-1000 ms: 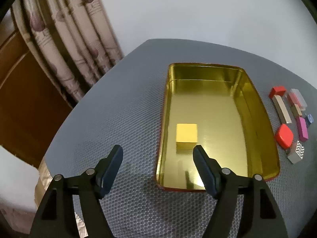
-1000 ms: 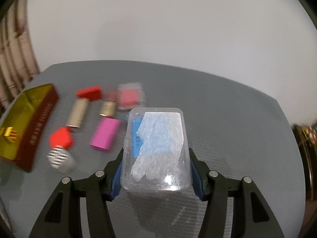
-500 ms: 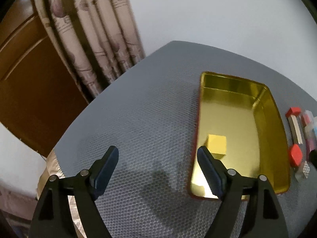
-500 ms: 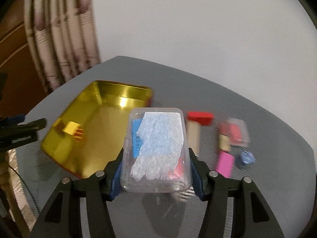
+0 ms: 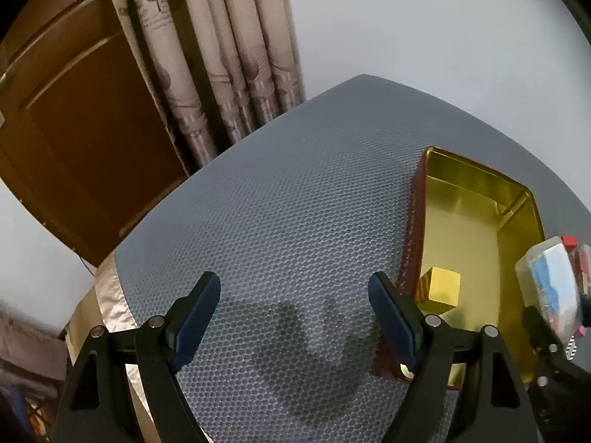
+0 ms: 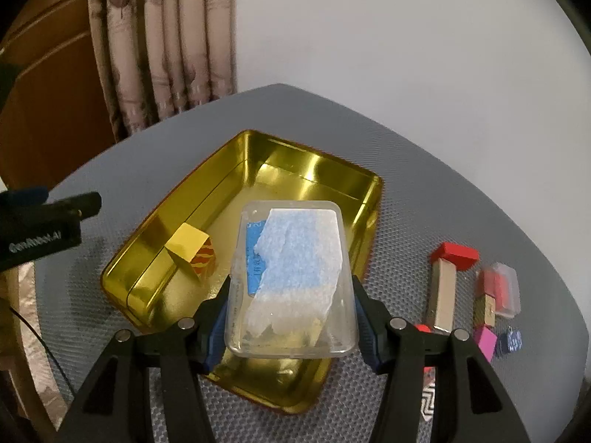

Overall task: Organize rigid objects
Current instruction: 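Lower the clear plastic box into the tin and open the right gripper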

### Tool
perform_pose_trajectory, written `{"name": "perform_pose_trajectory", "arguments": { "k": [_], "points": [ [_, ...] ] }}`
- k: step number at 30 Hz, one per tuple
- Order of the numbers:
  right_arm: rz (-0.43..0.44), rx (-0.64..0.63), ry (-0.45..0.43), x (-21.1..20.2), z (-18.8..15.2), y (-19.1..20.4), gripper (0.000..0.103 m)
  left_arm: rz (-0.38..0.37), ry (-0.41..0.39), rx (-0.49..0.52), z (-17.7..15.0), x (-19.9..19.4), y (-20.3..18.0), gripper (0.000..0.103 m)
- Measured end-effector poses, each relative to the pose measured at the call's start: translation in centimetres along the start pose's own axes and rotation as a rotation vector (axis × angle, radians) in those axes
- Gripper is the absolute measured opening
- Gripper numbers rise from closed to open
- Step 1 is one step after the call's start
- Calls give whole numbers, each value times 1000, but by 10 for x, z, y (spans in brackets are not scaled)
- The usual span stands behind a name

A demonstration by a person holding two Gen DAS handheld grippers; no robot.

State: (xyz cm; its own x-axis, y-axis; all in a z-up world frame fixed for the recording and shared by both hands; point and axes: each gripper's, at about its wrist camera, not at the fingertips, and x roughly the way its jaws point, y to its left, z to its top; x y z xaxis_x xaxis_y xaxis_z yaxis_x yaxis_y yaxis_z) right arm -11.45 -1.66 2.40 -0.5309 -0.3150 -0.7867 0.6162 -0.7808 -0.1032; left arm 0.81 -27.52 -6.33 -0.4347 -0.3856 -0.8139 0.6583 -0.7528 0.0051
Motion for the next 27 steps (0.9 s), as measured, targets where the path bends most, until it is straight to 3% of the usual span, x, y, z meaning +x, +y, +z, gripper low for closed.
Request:
{"name": "perform_pose_trajectory", "arguments": {
  "k": [13,27],
  "points": [
    [-12,-62,93,37,-1,23,58,5,13,-21,1,3,2,80],
    [1,-54,125,51,-2,26,58,13,3,-21,0,0,0,80]
  ]
}}
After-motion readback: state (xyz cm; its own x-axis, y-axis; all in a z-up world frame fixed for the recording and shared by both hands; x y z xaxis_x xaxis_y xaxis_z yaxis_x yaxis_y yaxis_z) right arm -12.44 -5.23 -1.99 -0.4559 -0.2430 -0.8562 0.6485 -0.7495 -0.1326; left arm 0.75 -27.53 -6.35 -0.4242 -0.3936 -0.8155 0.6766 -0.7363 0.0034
